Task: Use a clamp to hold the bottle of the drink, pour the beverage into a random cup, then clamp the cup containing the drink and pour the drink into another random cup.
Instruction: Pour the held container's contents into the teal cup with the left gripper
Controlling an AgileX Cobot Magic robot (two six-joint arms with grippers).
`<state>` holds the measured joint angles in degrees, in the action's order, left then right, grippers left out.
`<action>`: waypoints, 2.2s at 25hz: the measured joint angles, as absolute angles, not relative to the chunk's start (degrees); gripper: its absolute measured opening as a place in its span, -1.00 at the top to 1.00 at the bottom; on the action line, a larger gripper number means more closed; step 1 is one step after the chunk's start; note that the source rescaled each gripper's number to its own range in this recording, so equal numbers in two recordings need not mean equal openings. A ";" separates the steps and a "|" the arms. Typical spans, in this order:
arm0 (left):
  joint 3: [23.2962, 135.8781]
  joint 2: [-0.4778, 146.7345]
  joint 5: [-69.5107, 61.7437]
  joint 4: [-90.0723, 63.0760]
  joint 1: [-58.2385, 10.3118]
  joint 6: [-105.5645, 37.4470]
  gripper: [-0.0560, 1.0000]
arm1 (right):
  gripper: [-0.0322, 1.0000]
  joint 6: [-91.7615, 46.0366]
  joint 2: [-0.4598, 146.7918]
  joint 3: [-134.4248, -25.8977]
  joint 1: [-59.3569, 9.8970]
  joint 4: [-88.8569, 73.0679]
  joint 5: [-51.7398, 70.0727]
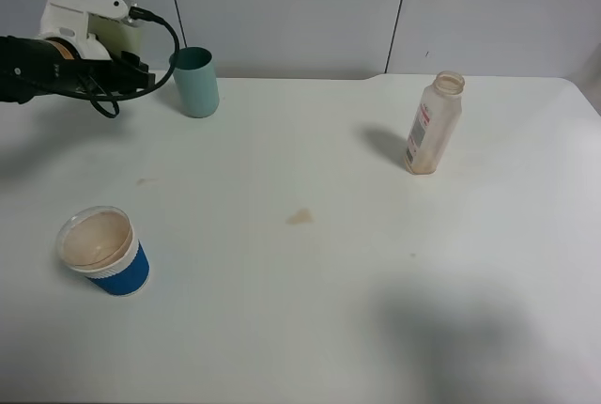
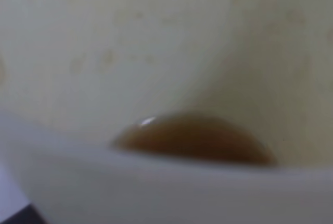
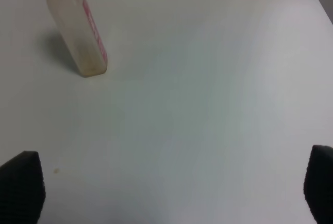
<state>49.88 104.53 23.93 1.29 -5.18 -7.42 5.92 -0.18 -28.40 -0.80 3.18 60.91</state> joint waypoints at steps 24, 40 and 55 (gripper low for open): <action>66.31 112.10 13.94 -3.19 -3.10 -26.60 0.86 | -1.00 5.92 -0.18 -28.40 -0.80 3.18 60.91; 68.91 114.12 12.35 -1.93 -2.04 -32.70 0.86 | -1.00 5.92 -0.18 -28.40 -0.80 3.18 60.91; 72.76 116.81 12.35 -1.69 -1.97 -34.20 0.86 | -1.00 5.92 -0.18 -28.40 -0.80 3.18 60.91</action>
